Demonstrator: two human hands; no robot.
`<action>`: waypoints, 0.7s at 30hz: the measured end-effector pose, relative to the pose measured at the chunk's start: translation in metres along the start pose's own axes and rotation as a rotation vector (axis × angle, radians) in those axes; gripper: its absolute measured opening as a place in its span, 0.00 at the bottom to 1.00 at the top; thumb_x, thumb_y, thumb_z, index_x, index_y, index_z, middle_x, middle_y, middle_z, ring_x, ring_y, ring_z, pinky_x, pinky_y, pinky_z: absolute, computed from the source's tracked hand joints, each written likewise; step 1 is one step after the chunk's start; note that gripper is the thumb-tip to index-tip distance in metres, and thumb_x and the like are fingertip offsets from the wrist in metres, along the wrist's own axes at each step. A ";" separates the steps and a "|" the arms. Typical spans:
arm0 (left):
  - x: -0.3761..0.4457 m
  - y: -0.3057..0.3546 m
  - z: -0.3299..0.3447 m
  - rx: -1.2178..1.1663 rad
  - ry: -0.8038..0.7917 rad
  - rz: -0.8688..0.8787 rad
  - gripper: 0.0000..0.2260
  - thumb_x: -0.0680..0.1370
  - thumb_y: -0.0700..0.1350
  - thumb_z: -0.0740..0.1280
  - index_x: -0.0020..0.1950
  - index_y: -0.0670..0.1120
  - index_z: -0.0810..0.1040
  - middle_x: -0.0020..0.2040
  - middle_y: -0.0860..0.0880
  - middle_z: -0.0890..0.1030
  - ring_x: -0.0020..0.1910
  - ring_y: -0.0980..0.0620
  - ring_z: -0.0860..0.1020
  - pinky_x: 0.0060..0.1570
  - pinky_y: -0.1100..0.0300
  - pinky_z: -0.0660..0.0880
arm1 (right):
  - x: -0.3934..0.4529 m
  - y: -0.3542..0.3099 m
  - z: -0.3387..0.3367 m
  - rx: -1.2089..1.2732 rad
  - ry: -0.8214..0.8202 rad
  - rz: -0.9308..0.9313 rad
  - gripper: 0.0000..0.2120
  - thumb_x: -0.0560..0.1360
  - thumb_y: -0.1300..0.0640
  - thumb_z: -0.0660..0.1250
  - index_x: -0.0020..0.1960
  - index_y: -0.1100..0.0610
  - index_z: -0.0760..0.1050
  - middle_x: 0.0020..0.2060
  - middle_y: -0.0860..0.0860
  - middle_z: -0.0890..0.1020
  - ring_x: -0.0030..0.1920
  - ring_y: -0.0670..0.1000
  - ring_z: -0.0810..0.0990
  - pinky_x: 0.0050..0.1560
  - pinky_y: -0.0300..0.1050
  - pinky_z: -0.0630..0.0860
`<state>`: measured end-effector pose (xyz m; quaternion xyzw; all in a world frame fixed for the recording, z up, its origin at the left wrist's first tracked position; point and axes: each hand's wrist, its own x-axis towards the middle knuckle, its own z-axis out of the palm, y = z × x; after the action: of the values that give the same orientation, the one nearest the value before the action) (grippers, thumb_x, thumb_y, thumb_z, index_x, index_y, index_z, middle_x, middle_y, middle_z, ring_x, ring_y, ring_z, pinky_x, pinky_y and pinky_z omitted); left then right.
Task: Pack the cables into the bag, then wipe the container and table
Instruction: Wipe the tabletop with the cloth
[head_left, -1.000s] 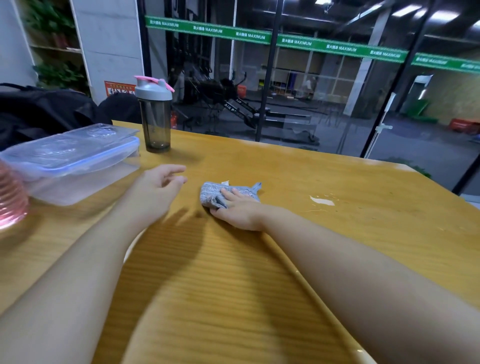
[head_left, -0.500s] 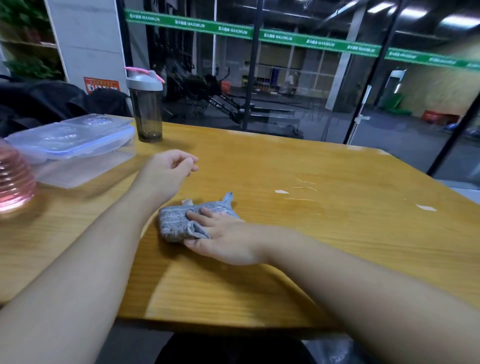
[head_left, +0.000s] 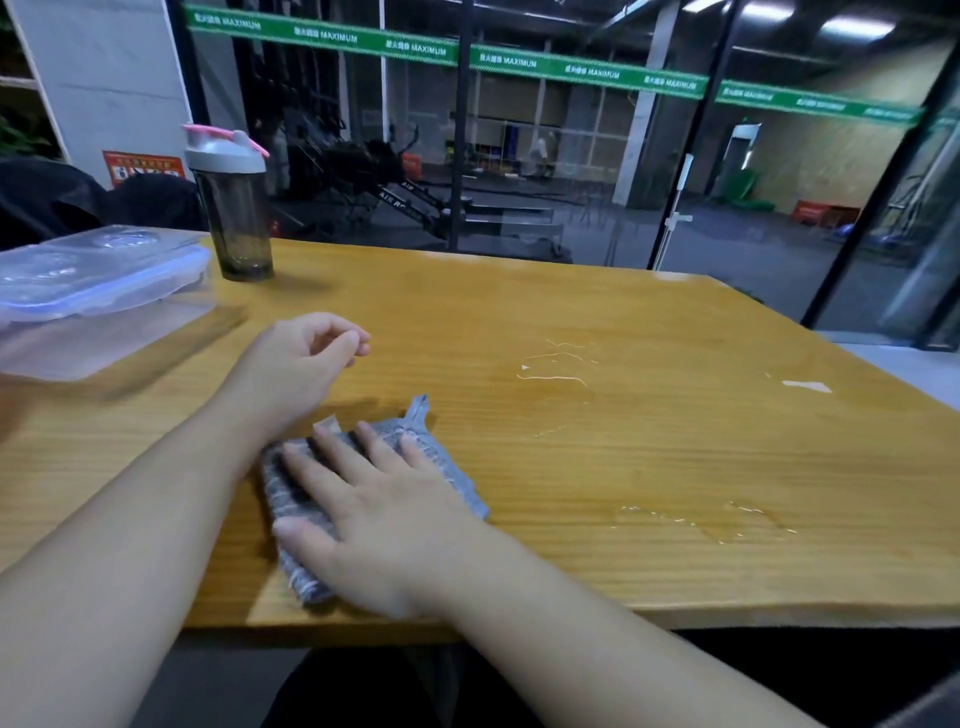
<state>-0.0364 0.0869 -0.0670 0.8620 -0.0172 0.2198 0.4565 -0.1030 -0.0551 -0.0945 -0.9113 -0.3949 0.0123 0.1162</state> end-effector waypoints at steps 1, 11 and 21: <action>0.000 0.000 0.001 0.007 -0.008 0.003 0.08 0.70 0.53 0.60 0.39 0.56 0.79 0.41 0.63 0.82 0.45 0.55 0.80 0.56 0.48 0.75 | -0.001 0.001 -0.002 -0.015 -0.032 -0.013 0.28 0.80 0.40 0.48 0.78 0.46 0.48 0.78 0.49 0.47 0.77 0.54 0.43 0.74 0.57 0.39; -0.008 0.003 0.010 0.093 -0.049 0.063 0.08 0.77 0.45 0.64 0.43 0.57 0.78 0.41 0.60 0.82 0.47 0.59 0.79 0.53 0.56 0.74 | -0.034 0.029 -0.017 -0.062 -0.082 -0.003 0.25 0.82 0.46 0.45 0.78 0.48 0.47 0.78 0.48 0.45 0.77 0.51 0.42 0.74 0.50 0.39; -0.009 0.070 0.057 0.282 -0.197 0.306 0.07 0.79 0.47 0.62 0.53 0.55 0.77 0.49 0.61 0.76 0.46 0.64 0.72 0.43 0.78 0.64 | -0.084 0.090 -0.037 -0.105 -0.087 0.195 0.24 0.83 0.47 0.44 0.78 0.46 0.46 0.78 0.44 0.44 0.77 0.47 0.41 0.74 0.46 0.40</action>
<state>-0.0397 -0.0008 -0.0438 0.9219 -0.1611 0.2014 0.2890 -0.0924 -0.1828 -0.0846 -0.9488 -0.3093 0.0422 0.0492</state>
